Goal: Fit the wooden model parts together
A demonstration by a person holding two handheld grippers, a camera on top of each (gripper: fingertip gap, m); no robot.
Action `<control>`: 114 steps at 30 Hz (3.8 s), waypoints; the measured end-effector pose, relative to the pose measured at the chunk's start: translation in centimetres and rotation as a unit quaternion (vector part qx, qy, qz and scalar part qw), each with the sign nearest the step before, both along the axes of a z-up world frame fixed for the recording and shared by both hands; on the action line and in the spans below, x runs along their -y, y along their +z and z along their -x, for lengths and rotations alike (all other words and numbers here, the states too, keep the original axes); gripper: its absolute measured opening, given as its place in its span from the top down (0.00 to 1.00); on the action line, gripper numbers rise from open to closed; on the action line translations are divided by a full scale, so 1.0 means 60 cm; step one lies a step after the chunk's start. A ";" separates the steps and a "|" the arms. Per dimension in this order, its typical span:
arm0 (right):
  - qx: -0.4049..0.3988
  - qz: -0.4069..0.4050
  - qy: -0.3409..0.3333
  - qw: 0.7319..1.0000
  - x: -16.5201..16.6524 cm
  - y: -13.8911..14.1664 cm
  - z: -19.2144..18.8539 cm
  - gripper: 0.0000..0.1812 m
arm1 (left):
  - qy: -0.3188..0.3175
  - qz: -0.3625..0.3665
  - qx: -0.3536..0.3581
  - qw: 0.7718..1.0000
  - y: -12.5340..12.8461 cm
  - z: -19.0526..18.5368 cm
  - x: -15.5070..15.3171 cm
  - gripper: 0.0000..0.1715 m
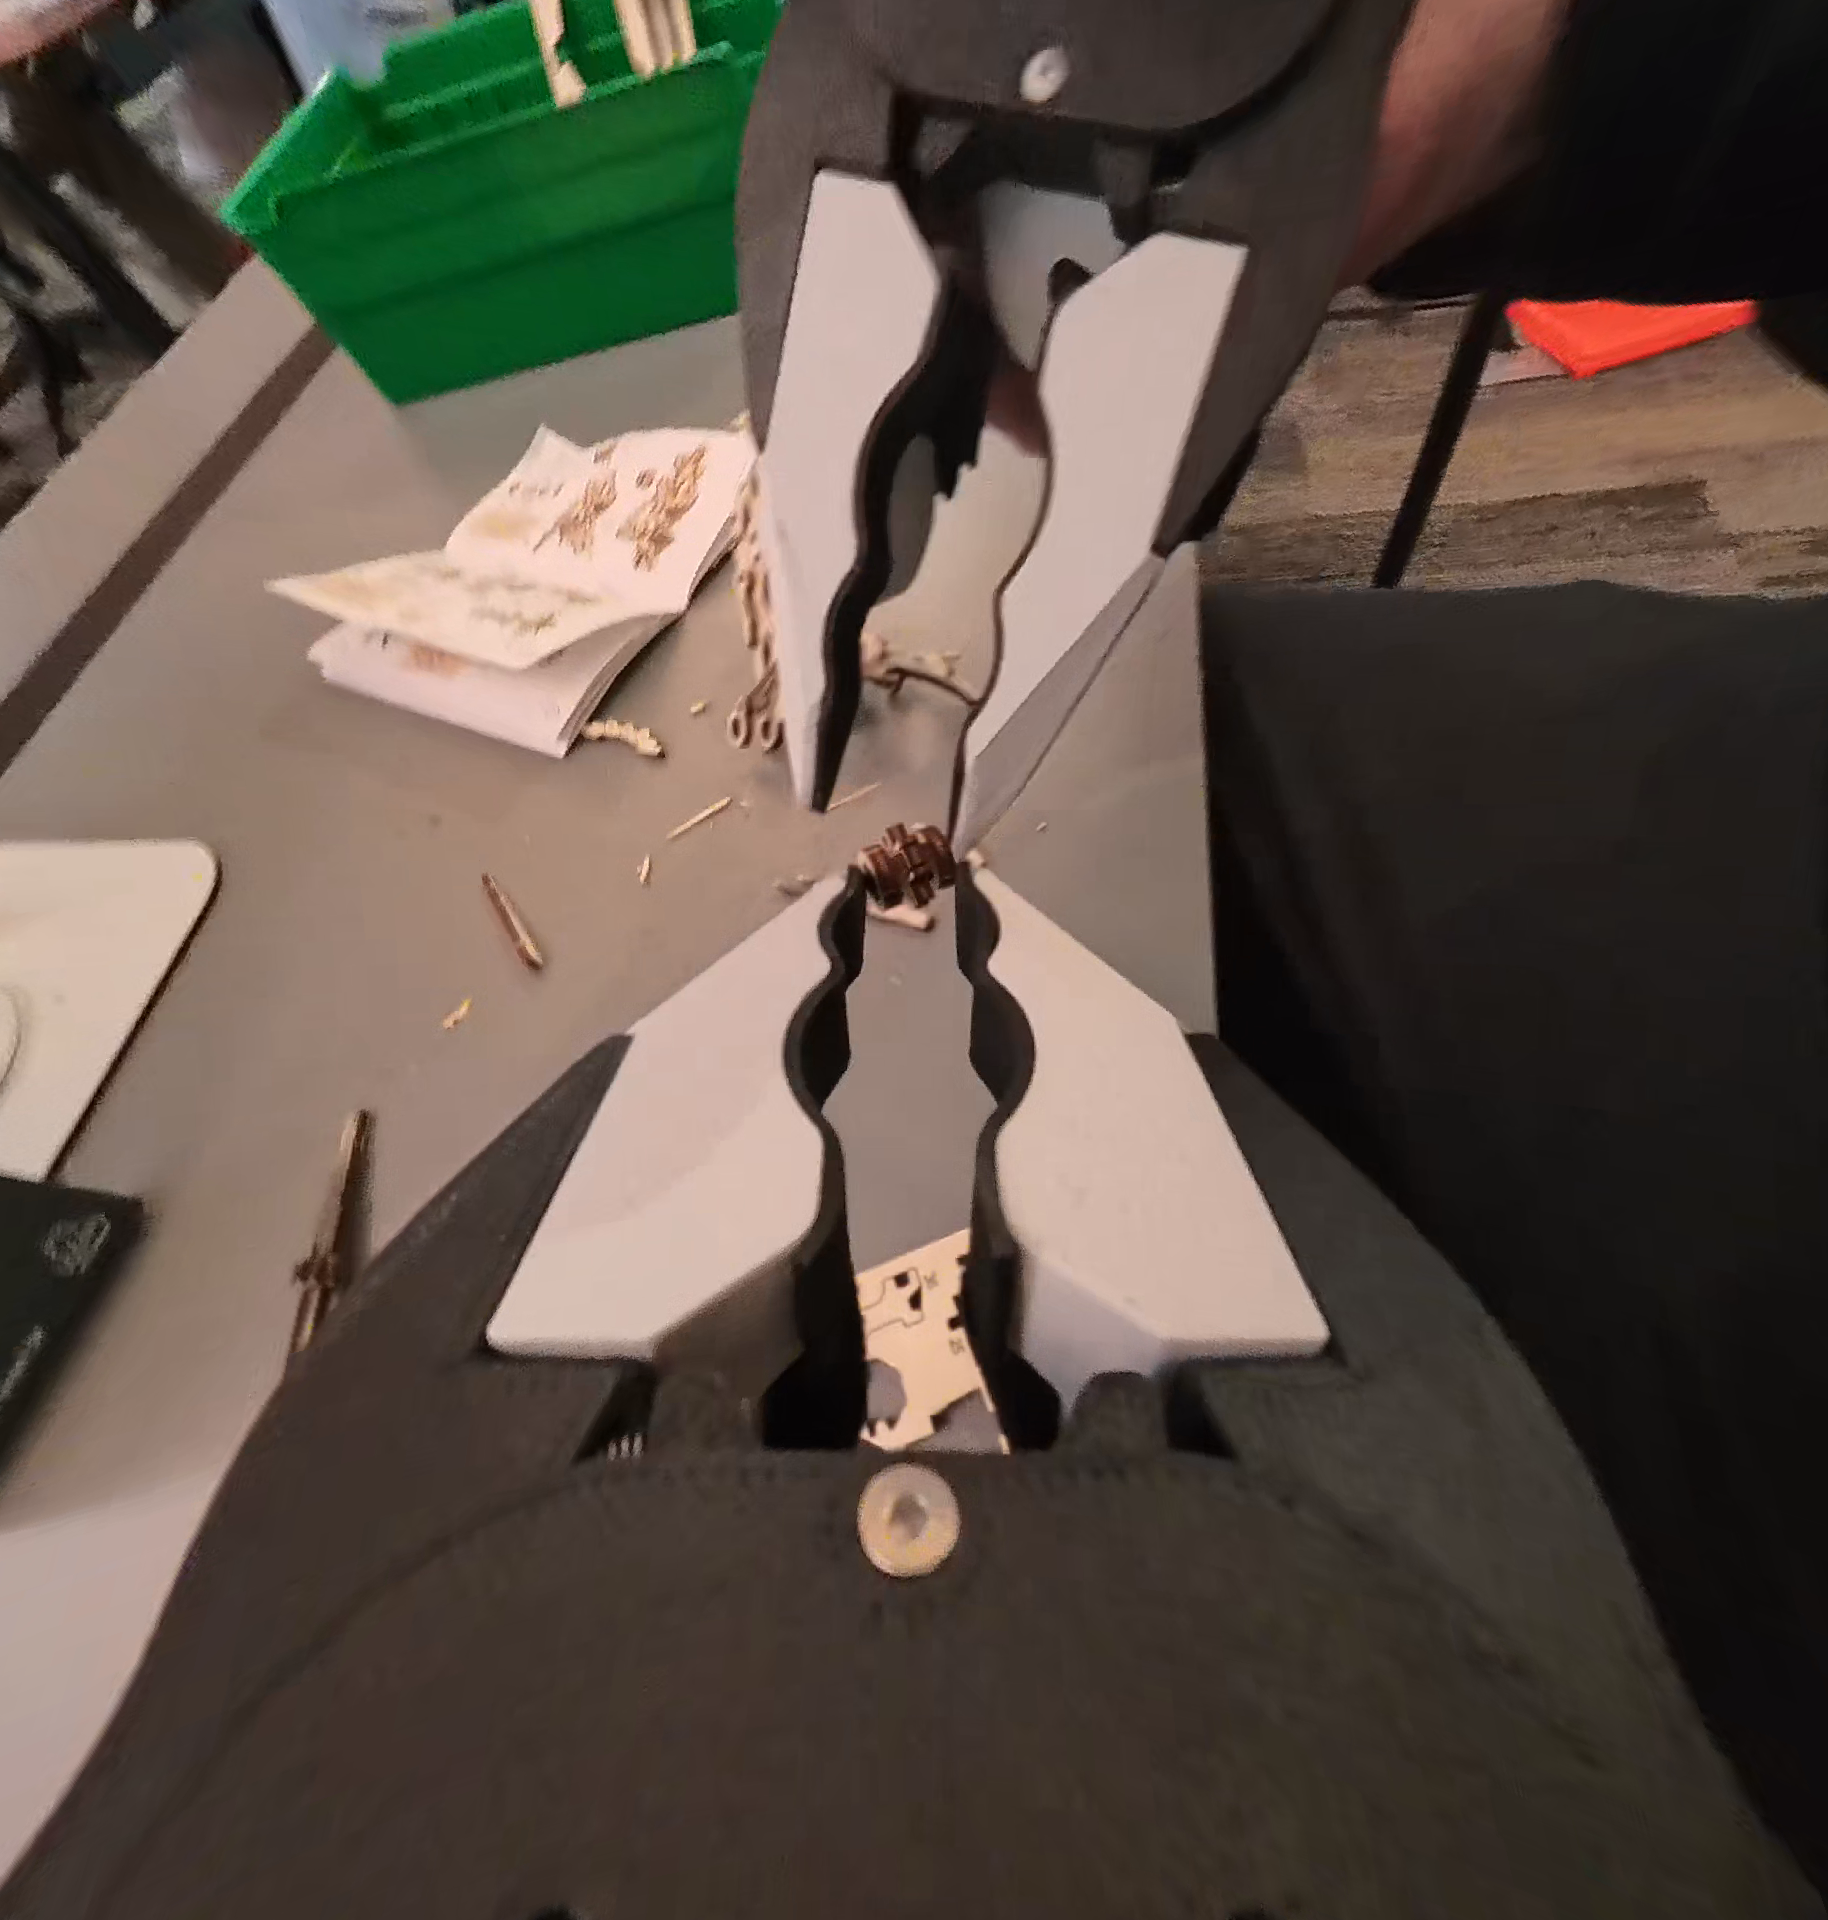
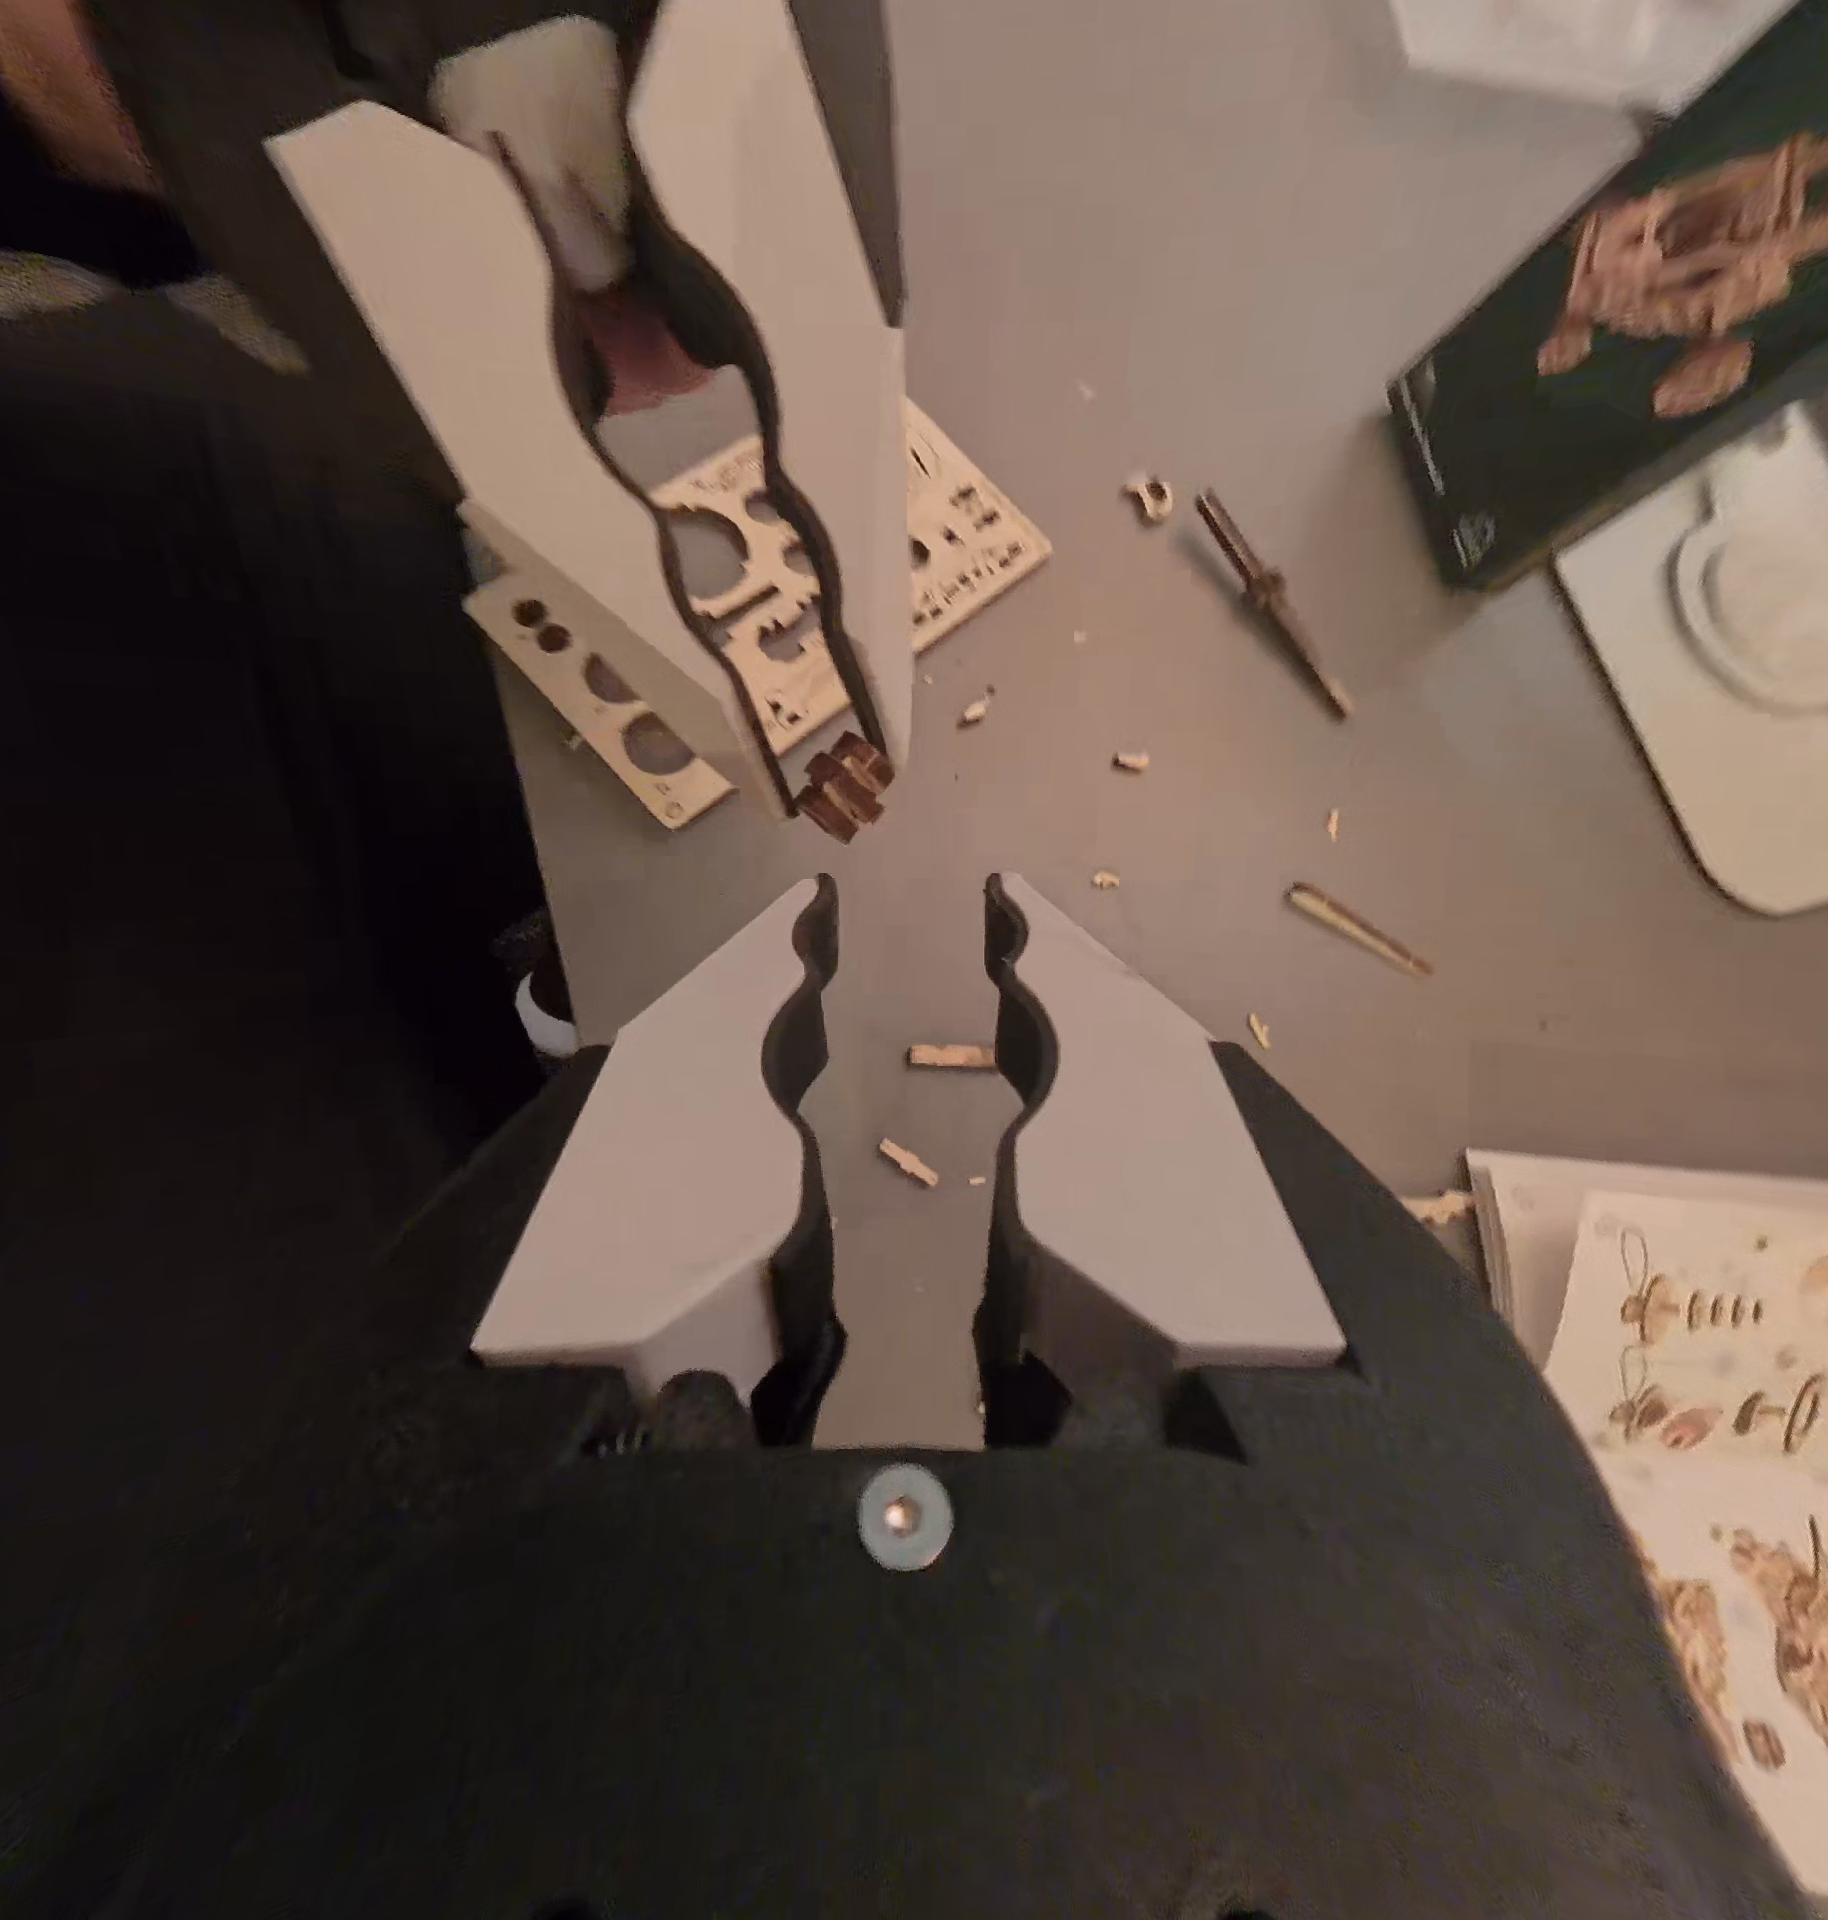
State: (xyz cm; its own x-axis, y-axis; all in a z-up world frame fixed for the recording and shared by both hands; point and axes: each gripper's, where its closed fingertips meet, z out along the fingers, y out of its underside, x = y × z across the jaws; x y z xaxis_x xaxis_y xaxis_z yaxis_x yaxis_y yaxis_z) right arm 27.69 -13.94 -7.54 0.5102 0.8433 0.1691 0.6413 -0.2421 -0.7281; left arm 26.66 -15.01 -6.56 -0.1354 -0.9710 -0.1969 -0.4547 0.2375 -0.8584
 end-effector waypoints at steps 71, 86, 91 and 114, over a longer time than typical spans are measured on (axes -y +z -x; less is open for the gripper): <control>-0.270 -0.052 -0.021 0.961 -0.022 0.114 -0.017 0.94 | 0.004 0.102 0.132 0.986 0.083 -0.035 -0.044 0.92; -0.319 -0.038 -0.006 0.947 -0.015 0.131 -0.018 0.94 | -0.034 0.151 0.145 0.977 0.099 -0.033 -0.029 0.88; -0.341 -0.037 0.002 0.939 -0.009 0.145 -0.018 0.94 | -0.039 0.161 0.160 0.973 0.111 -0.033 -0.026 0.87; -0.401 -0.012 0.036 0.915 0.004 0.164 -0.013 0.94 | -0.089 0.224 0.217 0.946 0.146 -0.028 -0.012 0.88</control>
